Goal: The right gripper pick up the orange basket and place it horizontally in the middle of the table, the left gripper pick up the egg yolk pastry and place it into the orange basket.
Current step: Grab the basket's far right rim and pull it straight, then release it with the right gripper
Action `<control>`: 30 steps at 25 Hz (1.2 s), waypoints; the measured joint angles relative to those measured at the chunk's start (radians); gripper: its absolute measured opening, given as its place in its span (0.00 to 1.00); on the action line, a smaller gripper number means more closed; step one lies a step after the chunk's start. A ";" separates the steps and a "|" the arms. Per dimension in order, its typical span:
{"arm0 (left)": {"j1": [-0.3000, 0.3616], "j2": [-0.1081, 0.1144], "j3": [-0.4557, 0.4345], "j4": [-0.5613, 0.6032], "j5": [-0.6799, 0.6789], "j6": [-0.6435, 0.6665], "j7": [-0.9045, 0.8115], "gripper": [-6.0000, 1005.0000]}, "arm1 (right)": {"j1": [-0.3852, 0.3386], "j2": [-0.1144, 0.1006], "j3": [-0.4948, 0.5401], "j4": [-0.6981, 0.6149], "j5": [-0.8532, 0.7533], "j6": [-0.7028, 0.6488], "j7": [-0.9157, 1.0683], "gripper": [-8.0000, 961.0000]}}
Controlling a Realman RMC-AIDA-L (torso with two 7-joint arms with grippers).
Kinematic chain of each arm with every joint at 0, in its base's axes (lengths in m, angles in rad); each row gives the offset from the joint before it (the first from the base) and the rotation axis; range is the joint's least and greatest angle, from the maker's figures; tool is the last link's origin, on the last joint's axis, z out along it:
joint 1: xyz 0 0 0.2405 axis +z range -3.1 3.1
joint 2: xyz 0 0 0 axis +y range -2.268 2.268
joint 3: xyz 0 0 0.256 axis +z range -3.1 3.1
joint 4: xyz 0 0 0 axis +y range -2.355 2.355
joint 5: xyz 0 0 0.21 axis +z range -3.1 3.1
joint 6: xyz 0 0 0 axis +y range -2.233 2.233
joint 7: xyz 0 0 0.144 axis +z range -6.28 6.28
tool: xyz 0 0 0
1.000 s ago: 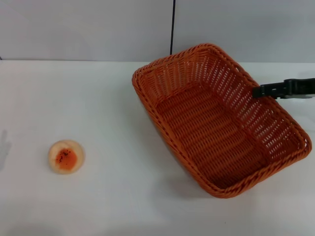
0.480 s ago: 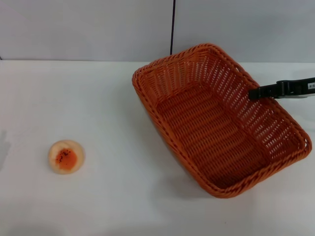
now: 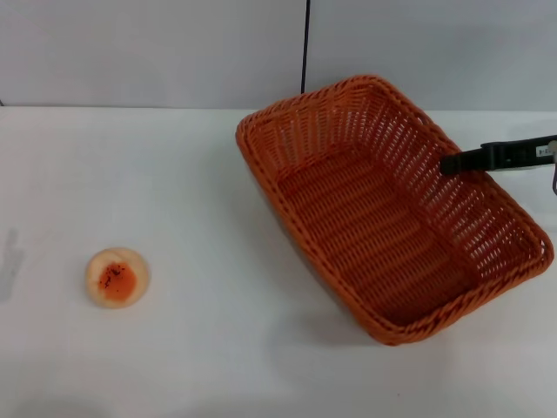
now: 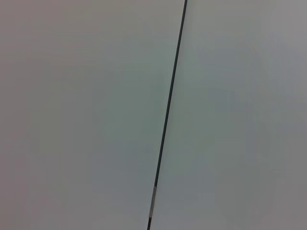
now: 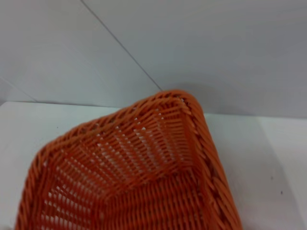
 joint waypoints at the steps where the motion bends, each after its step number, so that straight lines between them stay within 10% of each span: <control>1: 0.000 0.000 0.000 0.000 0.000 0.000 0.000 0.82 | 0.000 0.002 0.000 -0.007 0.001 0.000 -0.007 0.26; 20: 0.028 0.003 0.045 0.011 0.008 0.037 0.009 0.82 | -0.059 0.065 -0.063 -0.450 0.074 -0.353 -0.508 0.18; 30: 0.051 0.005 0.076 0.012 0.008 0.067 0.014 0.82 | -0.037 0.072 -0.127 -0.389 0.155 -0.376 -0.700 0.18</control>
